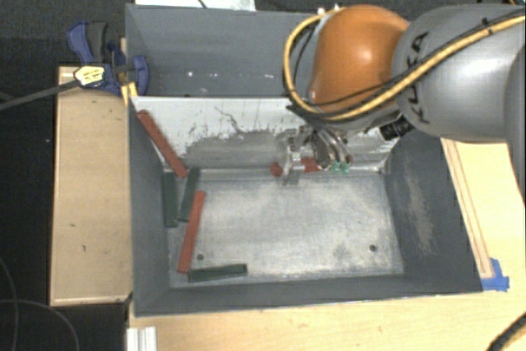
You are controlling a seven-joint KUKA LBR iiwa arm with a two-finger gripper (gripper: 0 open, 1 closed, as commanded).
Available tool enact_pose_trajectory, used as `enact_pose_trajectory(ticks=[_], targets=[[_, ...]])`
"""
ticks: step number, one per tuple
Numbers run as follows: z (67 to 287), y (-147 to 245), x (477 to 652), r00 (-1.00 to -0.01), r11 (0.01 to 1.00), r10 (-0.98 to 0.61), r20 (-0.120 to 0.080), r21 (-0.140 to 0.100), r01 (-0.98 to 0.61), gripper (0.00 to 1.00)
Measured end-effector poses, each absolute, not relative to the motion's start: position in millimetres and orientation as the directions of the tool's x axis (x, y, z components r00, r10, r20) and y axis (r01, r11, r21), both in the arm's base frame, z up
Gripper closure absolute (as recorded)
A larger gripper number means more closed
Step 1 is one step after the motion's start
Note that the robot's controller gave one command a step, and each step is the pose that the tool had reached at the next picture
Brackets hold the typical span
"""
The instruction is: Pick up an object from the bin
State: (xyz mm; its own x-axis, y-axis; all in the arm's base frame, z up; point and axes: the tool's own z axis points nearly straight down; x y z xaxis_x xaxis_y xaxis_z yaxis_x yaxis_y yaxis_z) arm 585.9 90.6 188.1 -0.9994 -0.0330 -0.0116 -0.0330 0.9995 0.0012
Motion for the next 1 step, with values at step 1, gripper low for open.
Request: enact_pose_trajectory(ticks=[1], targets=[[212.9, 80.8, 576.4, -1.0, 1.0, -0.011, -0.007, 0.001, -0.011, 1.0]])
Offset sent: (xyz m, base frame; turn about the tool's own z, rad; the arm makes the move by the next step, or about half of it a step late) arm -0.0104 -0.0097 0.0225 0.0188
